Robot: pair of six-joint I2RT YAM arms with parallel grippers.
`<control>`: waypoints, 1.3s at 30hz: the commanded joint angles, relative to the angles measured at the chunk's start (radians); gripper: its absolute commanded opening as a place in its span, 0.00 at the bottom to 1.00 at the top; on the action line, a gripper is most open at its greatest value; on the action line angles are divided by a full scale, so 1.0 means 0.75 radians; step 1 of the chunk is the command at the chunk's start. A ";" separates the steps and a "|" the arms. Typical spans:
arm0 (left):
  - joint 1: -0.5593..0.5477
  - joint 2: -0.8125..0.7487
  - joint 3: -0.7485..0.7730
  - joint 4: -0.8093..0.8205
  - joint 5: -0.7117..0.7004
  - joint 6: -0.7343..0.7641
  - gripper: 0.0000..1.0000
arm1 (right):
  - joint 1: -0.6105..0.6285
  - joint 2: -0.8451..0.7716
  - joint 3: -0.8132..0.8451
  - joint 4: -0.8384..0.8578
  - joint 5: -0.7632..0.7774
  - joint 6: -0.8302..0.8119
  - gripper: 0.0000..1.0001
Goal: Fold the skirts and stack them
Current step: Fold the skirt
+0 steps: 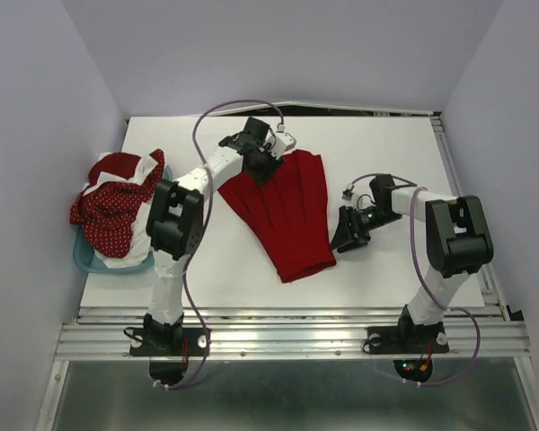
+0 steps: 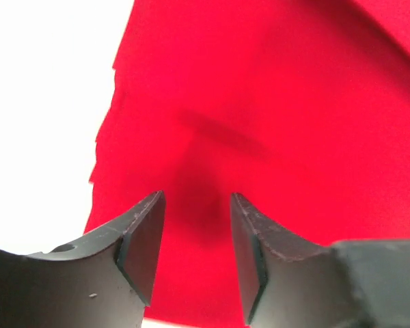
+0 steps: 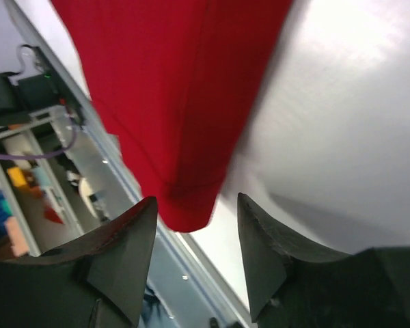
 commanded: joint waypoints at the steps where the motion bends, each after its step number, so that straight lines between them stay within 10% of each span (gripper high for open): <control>1: -0.014 -0.594 -0.313 0.142 0.089 0.055 0.55 | 0.004 -0.139 -0.048 0.066 -0.146 0.177 0.56; 10: -0.340 -1.287 -1.123 0.379 -0.070 0.074 0.69 | 0.016 -0.184 -0.146 0.236 0.055 0.355 0.69; 19: -0.635 -1.317 -1.389 0.551 -0.294 -0.114 0.77 | 0.074 -0.184 -0.302 0.375 0.079 0.445 0.65; 30: -1.120 -0.900 -1.310 0.645 -0.634 -0.190 0.77 | 0.086 -0.023 -0.228 0.349 -0.025 0.465 0.28; 34: -1.153 -0.791 -1.273 0.645 -0.718 -0.202 0.77 | 0.086 -0.010 -0.161 0.322 -0.070 0.506 0.04; 39: -1.153 -0.710 -1.240 0.673 -0.823 -0.208 0.78 | 0.086 -0.039 -0.140 0.320 -0.166 0.551 0.01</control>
